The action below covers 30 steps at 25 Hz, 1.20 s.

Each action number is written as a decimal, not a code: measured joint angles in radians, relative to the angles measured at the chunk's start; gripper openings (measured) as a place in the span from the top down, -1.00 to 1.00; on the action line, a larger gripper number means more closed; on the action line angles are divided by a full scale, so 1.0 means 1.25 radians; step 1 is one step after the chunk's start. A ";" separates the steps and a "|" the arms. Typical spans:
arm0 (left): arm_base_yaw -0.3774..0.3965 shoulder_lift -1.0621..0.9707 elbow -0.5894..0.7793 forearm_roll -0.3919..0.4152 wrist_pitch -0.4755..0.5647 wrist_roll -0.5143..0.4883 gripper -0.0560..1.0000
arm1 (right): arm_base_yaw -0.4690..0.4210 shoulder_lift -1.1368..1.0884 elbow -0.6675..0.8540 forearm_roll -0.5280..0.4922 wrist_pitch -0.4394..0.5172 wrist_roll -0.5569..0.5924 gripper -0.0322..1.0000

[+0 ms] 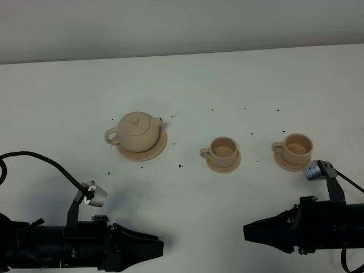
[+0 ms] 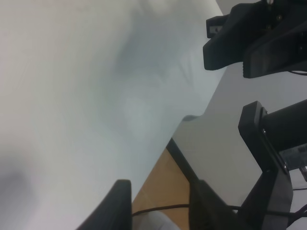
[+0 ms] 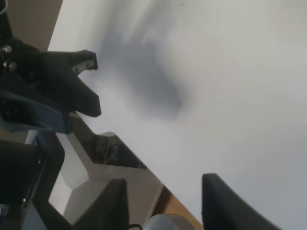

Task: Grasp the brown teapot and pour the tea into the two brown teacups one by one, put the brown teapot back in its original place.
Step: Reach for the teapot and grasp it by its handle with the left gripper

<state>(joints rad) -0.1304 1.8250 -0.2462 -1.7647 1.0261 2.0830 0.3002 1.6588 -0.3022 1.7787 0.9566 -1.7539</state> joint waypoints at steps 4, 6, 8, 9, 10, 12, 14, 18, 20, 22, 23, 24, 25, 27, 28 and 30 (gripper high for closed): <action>0.000 0.000 0.000 0.000 0.000 0.000 0.25 | 0.000 0.000 0.000 0.000 0.000 0.000 0.19; 0.000 0.000 0.000 0.000 0.000 0.000 0.25 | 0.000 0.000 0.000 0.000 0.000 0.000 0.19; 0.000 0.000 0.000 0.000 0.000 0.000 0.25 | 0.000 0.000 0.000 0.000 0.000 0.000 0.19; 0.000 0.000 0.000 0.000 0.000 0.000 0.25 | 0.000 0.000 0.000 0.000 0.000 0.000 0.19; 0.000 0.000 0.000 0.000 0.000 0.000 0.25 | 0.000 0.000 0.000 0.000 0.000 0.000 0.19; 0.000 0.000 0.000 0.000 0.000 0.000 0.25 | 0.000 0.000 0.000 0.000 0.000 0.000 0.19; 0.000 0.000 0.000 0.000 0.000 0.000 0.25 | 0.000 0.000 0.000 0.000 0.000 0.000 0.19; 0.000 0.000 0.000 0.000 0.000 0.000 0.25 | 0.000 0.000 0.000 0.000 0.000 0.000 0.19; 0.000 0.000 0.000 0.000 0.000 -0.001 0.25 | 0.000 0.000 0.000 0.000 0.000 0.000 0.19; 0.000 0.000 0.000 0.000 0.004 -0.001 0.25 | 0.000 0.000 0.000 0.000 0.000 0.000 0.19; 0.000 0.000 0.000 0.000 0.011 -0.001 0.25 | 0.000 0.000 0.000 0.000 0.000 0.000 0.19; 0.000 0.000 0.000 0.000 0.021 -0.001 0.25 | 0.000 0.000 -0.002 0.000 0.000 0.000 0.19; 0.000 0.000 0.000 0.000 0.032 -0.001 0.25 | 0.000 0.000 -0.007 -0.003 0.000 0.001 0.19; 0.000 -0.002 -0.004 0.000 0.049 -0.008 0.25 | 0.000 0.000 -0.026 -0.020 0.000 0.023 0.19; 0.000 -0.008 -0.009 0.000 0.052 -0.020 0.25 | 0.000 -0.004 -0.041 -0.036 -0.003 0.039 0.19; 0.000 -0.023 -0.026 0.000 0.053 -0.053 0.25 | 0.000 -0.026 -0.074 -0.082 -0.016 0.091 0.19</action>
<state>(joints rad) -0.1304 1.7968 -0.2787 -1.7647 1.0919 2.0165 0.3002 1.6260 -0.3952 1.6764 0.9363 -1.6399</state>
